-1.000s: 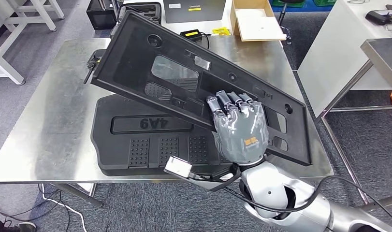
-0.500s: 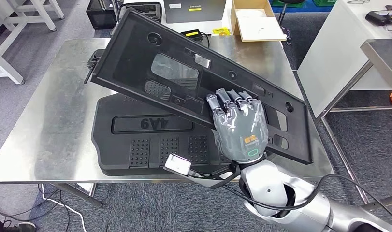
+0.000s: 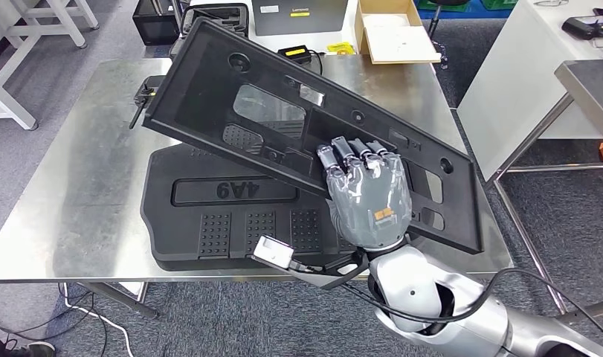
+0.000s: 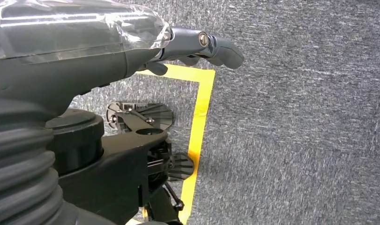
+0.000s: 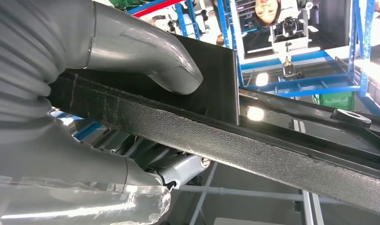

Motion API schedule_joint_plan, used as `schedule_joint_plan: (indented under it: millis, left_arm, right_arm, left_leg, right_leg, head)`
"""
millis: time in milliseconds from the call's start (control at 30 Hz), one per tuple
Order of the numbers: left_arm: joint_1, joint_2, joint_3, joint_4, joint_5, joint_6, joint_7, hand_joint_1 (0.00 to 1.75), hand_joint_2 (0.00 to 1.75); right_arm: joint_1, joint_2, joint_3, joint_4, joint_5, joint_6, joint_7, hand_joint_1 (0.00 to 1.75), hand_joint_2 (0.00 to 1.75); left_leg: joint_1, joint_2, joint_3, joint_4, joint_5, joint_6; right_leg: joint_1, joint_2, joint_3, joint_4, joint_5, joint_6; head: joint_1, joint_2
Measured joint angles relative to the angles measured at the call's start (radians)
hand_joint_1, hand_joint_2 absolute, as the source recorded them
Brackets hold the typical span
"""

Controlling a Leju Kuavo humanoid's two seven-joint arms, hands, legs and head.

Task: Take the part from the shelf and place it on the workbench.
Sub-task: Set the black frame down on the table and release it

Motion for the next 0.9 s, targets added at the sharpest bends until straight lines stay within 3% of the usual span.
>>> schedule_joint_plan:
  millis: [900]
  left_arm:
    - [-0.002,0.000,0.000,0.000,-0.024,-0.009,0.021,0.00,1.75]
  right_arm:
    - [0.010,0.000,-0.004,0.000,0.000,0.008,0.000,1.75,1.75]
  left_leg:
    - [0.000,0.000,0.001,0.000,0.000,0.000]
  right_leg:
    - [0.000,0.000,0.001,0.000,0.000,0.001]
  head:
    - [0.000,0.000]
